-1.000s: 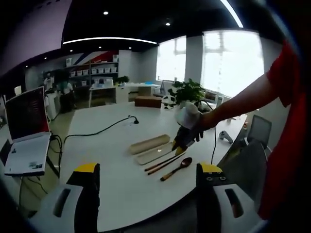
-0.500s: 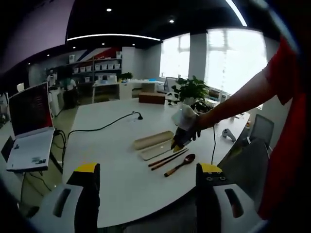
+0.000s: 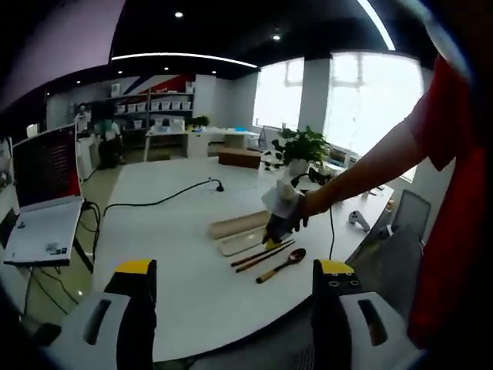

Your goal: Arrange the utensils inside the cutlery case until each visible utensil rests in its matching compartment.

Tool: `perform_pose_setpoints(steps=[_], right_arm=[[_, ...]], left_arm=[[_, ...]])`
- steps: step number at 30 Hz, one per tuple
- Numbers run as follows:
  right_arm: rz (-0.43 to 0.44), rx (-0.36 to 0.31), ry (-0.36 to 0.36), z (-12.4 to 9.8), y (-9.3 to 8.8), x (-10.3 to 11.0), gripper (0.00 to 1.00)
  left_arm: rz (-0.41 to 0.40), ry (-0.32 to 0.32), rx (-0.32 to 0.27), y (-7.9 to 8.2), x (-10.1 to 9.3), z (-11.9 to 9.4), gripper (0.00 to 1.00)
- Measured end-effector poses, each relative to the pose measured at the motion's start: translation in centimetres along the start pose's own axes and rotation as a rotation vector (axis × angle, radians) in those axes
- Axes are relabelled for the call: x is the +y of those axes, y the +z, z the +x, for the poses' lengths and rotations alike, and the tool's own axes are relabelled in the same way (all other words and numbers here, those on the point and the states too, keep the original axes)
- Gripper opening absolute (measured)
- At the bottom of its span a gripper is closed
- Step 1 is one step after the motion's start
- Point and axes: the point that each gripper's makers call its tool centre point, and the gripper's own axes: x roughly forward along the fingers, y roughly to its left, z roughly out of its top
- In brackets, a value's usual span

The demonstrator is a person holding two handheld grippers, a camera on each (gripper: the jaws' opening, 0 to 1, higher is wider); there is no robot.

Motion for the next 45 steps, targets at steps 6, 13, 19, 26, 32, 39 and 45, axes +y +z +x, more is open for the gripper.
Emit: perform_pose_setpoints(steps=[6,13,19,26,32,39,45], right_arm=[[-0.008,0.008,0.015,0.8,0.2,-0.1,0.07],[-0.023,0.007,0.03,1.3,0.7,-0.2,0.07],[-0.06,0.026,0.042,1.7,0.6,0.2,0.06],[-0.066,0.039,0.039,1.9,0.1,0.1,0.05],[-0.075,0.045,0.043,2.2,0.2,0.2,0.05],[-0.095,0.06,0.048,2.6,0.4,0.5,0.02],[-0.119,0.08,0.045,2.5,0.4,0.5,0.01]], left_arm=[[0.003,0.008,0.018,-0.4,0.2,0.1,0.85],[0.001,0.024,0.023,-0.6,0.5,0.1,0.84],[0.003,0.022,0.024,-0.6,0.5,0.4,0.84],[0.01,0.024,0.029,-0.7,0.6,0.4,0.84],[0.006,0.033,0.035,-1.0,0.8,0.2,0.84],[0.002,0.041,0.032,-1.0,0.9,0.1,0.84],[0.007,0.044,0.034,-1.1,0.9,0.2,0.83]])
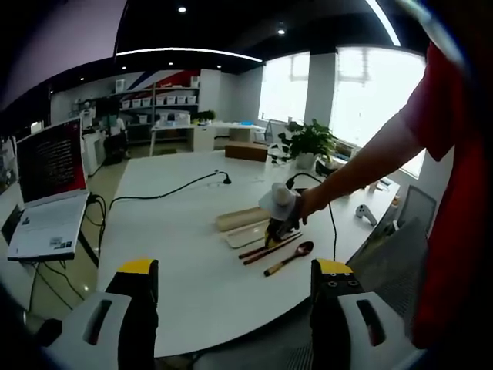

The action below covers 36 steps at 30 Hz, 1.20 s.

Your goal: Arrange the utensils inside the cutlery case until each visible utensil rests in its matching compartment.

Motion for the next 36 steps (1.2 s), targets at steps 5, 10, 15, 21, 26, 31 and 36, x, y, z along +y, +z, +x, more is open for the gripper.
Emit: perform_pose_setpoints(steps=[5,10,15,21,26,31,36], right_arm=[[-0.004,0.004,0.009,0.0,-0.1,0.0,0.01],[-0.031,0.002,0.013,0.0,-0.1,0.0,0.0],[-0.057,0.007,0.019,0.0,-0.1,0.1,0.0],[-0.082,0.02,0.006,-0.5,-0.3,0.0,0.0],[-0.055,0.002,0.003,-1.6,-0.2,-0.1,0.0],[-0.047,-0.006,-0.009,-2.7,-0.3,-0.1,0.0],[-0.029,-0.013,-0.007,-3.9,-0.5,0.0,0.0]], left_arm=[[0.003,-0.001,-0.002,0.1,-0.1,0.0,0.83],[0.001,0.003,-0.003,0.0,0.1,-0.1,0.83],[0.003,0.011,-0.004,-0.1,0.3,-0.3,0.83],[0.01,0.017,-0.019,0.4,0.4,-0.6,0.83],[0.018,0.014,-0.024,0.6,0.2,-0.6,0.83],[0.031,0.004,-0.033,0.9,-0.3,-0.6,0.82],[0.046,-0.008,-0.042,1.1,-0.7,-0.7,0.82]])
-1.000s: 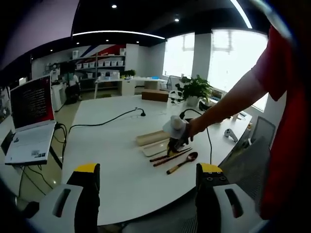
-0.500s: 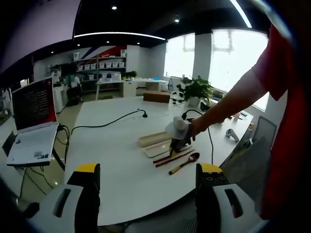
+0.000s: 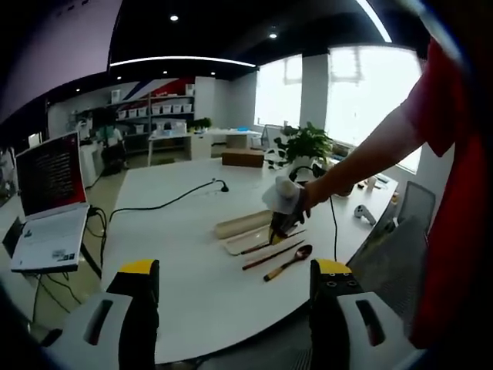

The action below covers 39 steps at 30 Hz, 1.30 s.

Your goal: Arrange the utensils inside the cutlery case until each visible utensil rests in its matching compartment.

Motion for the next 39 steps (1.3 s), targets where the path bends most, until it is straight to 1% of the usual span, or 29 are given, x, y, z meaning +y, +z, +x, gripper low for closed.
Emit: perform_pose_setpoints(steps=[3,6,12,14,15,18,20,21,22,25,26,30,34,39], right_arm=[[0.004,0.0,-0.004,-0.9,-0.1,0.0,0.0],[0.025,-0.014,-0.001,-1.5,0.0,0.1,0.0],[0.018,-0.014,-0.017,-2.3,0.0,-0.2,0.0],[-0.007,-0.013,-0.047,-2.8,0.2,-0.8,0.0],[-0.003,-0.013,-0.046,-3.0,0.3,-1.0,0.0],[0.009,-0.021,-0.045,-4.1,0.8,-1.7,0.0],[0.024,-0.041,-0.051,-5.1,1.6,-2.2,0.0],[0.009,-0.061,-0.056,-5.8,2.4,-2.4,0.0],[-0.006,-0.065,-0.064,-6.2,2.7,-2.5,0.0],[-0.023,-0.06,-0.066,-7.1,3.1,-3.1,0.0],[-0.023,-0.061,-0.066,-7.2,3.1,-3.2,0.0],[0.007,-0.074,-0.058,-7.6,3.3,-3.6,0.0],[0.011,-0.066,-0.056,-7.6,2.9,-4.0,0.0],[0.016,-0.06,-0.055,-8.0,2.7,-4.7,0.0]], left_arm=[[0.002,-0.002,-0.006,0.1,0.0,-0.2,0.82],[0.003,-0.006,-0.01,0.1,-0.1,-0.4,0.82],[0.008,-0.011,-0.013,-0.1,-0.3,-0.5,0.82],[0.009,-0.014,-0.016,0.0,-0.3,-0.4,0.82],[0.01,-0.017,-0.015,0.0,-0.3,-0.4,0.82],[0.016,-0.025,-0.016,0.2,-0.4,-0.3,0.82],[0.011,-0.028,-0.021,0.4,-0.4,-0.2,0.83],[0.008,-0.029,-0.02,0.4,-0.5,-0.2,0.83],[-0.004,-0.035,-0.013,0.2,-0.6,0.0,0.83],[-0.024,-0.041,-0.007,0.0,-0.8,0.1,0.83],[-0.035,-0.046,-0.003,-0.1,-0.9,0.1,0.84],[-0.069,-0.052,-0.022,0.1,-0.9,-0.1,0.85],[-0.058,-0.046,-0.011,-0.1,-0.8,-0.2,0.85],[-0.066,-0.033,-0.009,-0.2,-0.6,-0.2,0.85]])
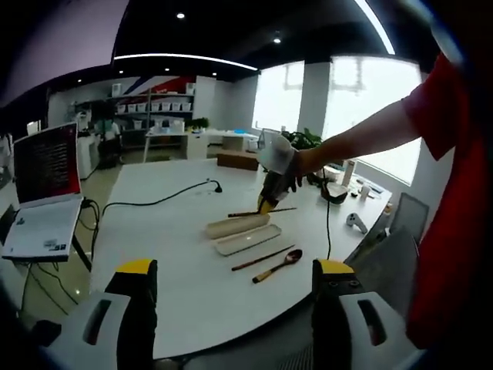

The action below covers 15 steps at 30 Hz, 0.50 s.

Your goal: Arrange the utensils inside the cutlery case until each visible utensil rests in its matching compartment.

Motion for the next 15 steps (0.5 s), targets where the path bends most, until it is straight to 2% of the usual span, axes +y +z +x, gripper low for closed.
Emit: perform_pose_setpoints(steps=[15], right_arm=[[-0.011,-0.007,0.008,0.0,1.3,-2.6,0.0]], left_arm=[[0.016,0.007,0.026,0.0,0.3,0.7,0.84]])
